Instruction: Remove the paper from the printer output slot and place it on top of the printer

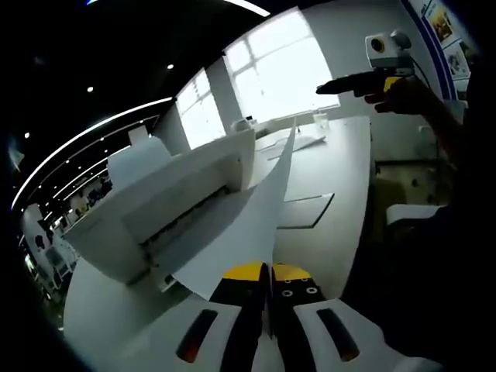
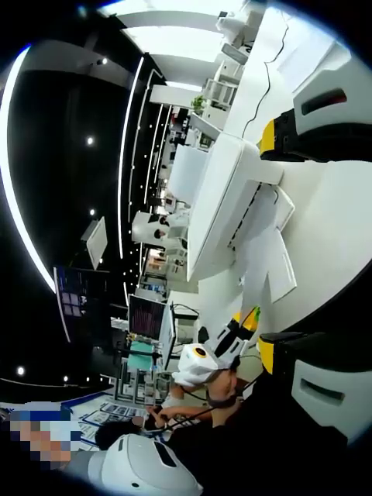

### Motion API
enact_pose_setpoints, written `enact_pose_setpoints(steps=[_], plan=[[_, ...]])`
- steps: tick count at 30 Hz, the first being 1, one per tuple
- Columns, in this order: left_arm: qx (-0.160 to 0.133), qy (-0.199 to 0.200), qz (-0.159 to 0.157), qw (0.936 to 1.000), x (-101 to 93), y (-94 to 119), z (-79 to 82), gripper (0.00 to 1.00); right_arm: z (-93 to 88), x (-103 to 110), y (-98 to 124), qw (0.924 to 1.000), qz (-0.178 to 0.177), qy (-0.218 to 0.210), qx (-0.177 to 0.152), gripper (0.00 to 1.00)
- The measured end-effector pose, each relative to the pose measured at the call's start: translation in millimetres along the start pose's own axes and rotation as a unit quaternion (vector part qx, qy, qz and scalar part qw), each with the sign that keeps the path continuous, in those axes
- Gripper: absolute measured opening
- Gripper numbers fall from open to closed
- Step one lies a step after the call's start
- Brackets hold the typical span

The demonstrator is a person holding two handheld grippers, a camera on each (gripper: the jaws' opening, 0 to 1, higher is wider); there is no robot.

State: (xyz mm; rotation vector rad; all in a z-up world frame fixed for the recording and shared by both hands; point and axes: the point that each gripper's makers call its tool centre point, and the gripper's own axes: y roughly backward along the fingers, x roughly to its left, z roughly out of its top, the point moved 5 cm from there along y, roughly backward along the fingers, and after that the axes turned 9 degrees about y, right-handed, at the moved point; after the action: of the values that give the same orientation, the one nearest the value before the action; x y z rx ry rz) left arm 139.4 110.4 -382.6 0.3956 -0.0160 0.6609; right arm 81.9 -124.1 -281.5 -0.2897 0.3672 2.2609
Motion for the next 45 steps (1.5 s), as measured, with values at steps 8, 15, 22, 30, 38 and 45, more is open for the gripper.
enact_pose_setpoints(steps=[8, 15, 22, 30, 38, 45], plan=[[-0.001, 0.024, -0.011, 0.9997, -3.2, 0.3, 1.3, 0.06, -1.2, -0.7, 0.1, 1.0, 0.0, 0.0, 0.001, 0.86], [-0.011, 0.032, -0.012, 0.9993, -4.4, 2.7, 5.6, 0.06, -2.3, -1.0, 0.1, 1.0, 0.0, 0.0, 0.003, 0.86], [-0.019, 0.038, -0.014, 0.999, -5.0, 5.2, 8.7, 0.06, -2.2, -0.8, 0.6, 1.0, 0.0, 0.001, 0.002, 0.86], [-0.018, 0.044, -0.016, 0.9988, -5.0, 6.2, 8.4, 0.06, -2.2, 0.0, 0.2, 1.0, 0.0, 0.001, 0.003, 0.86], [-0.033, 0.082, -0.02, 0.9959, -2.5, 11.7, 13.1, 0.06, -1.9, -0.2, 0.7, 1.0, -0.001, 0.002, 0.003, 0.86], [-0.041, 0.101, -0.026, 0.9937, -2.9, 14.3, 16.1, 0.06, -2.0, -0.4, 0.7, 1.0, -0.002, 0.002, 0.004, 0.86]])
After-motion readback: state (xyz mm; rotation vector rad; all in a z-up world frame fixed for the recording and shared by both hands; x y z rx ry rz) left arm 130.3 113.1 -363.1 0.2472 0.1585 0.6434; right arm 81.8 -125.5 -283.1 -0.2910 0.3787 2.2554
